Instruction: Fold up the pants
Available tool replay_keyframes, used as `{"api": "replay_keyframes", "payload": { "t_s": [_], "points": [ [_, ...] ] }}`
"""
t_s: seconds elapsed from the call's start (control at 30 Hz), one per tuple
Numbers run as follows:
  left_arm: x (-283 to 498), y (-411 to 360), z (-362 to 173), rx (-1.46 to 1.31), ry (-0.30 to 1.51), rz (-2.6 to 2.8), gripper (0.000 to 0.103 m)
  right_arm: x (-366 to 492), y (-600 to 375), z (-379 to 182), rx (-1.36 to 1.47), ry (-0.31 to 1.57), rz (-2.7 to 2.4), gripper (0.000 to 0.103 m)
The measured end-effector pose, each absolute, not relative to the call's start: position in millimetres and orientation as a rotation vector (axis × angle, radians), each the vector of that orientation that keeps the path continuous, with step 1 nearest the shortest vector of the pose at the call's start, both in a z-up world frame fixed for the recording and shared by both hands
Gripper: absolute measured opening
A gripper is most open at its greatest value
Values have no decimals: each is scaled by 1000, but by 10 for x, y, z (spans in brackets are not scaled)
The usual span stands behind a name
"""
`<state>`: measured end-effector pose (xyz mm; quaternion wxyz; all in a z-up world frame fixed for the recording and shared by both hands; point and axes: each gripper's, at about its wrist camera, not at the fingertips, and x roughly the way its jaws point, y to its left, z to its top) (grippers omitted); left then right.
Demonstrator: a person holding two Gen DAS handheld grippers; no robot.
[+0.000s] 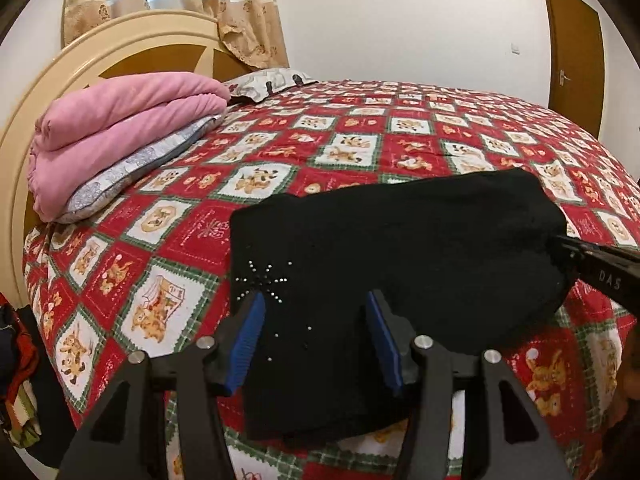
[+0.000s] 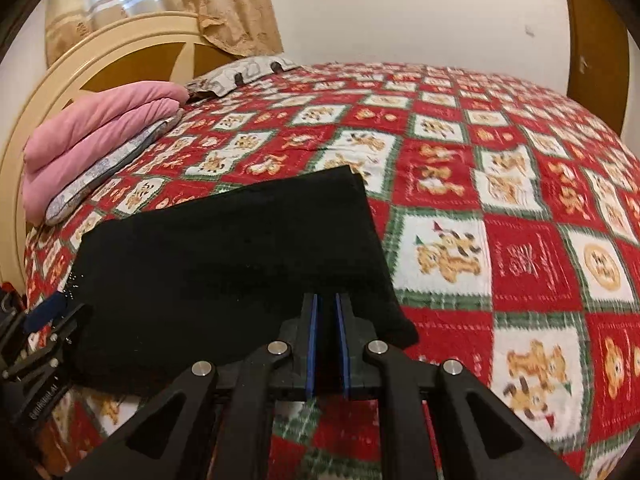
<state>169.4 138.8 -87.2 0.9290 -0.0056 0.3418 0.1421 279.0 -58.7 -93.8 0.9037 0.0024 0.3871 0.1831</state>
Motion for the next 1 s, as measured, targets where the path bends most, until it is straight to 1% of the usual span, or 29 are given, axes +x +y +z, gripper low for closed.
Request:
{"api": "replay_keyframes", "payload": {
  "t_s": [0.13,0.2,0.3,0.33,0.37,0.47,0.63,0.83,1.0],
  "points": [
    [1743,1443,-938,-53,705,281,56,2757,-632,-937,42,772,391,10],
    [1772,1459,-972,-52,693,290,62,2756,-667,-941,67,768,399,10],
    [1792,1496,-1013,-60,673,315,75,2738,-646,-936,52,758,388,10],
    [1797,1553,-1022,-90,678,329,88,2714,-603,-928,22,749,373,10],
    [1805,1653,-1046,-140,688,363,103,2696,-573,-925,0,744,362,10],
    [1820,1921,-1138,-337,720,318,103,2645,-484,-921,-66,726,329,11],
    [1803,1817,-1106,-271,723,336,103,2641,-492,-914,-62,723,328,11],
    [1647,1972,-1017,-321,778,268,103,2657,-547,-919,-18,728,347,12],
    [1352,2106,-897,-219,727,337,103,2657,-543,-921,-22,726,344,12]
  ]
}}
